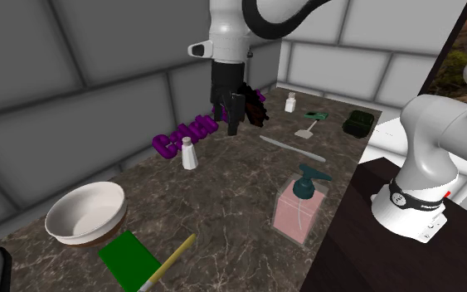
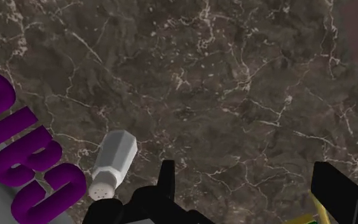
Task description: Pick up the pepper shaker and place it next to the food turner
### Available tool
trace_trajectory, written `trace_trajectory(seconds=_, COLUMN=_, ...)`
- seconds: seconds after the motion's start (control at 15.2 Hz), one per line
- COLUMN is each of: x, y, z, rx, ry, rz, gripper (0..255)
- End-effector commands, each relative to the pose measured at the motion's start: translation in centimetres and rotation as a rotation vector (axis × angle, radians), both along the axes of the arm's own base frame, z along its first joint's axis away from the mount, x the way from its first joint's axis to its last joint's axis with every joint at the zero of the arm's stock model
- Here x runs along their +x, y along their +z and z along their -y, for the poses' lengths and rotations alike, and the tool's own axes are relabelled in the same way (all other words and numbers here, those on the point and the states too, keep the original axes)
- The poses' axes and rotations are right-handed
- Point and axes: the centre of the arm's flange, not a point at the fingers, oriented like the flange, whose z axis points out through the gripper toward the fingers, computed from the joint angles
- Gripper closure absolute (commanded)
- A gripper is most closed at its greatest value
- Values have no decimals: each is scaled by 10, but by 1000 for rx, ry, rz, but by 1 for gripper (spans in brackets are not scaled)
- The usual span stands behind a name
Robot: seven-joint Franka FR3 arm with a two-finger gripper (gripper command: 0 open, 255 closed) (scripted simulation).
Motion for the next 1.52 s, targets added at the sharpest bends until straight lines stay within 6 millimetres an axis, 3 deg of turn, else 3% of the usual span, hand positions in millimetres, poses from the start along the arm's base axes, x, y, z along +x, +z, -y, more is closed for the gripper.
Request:
trace_trajectory(seconds=0.0, x=13, y=-12, z=18, rx=-5, ry=14, rz=-4, gripper=0)
trace_trajectory(seconds=0.73, x=91, y=-79, z=116, rx=-29, ry=76, rz=-23, gripper=0)
trace_trajectory(seconds=1.19, x=93, y=-116, z=114, rx=-29, ry=76, rz=-23, gripper=0)
trace_trajectory(seconds=1.45, x=94, y=-119, z=114, rx=-29, ry=76, rz=-23, gripper=0)
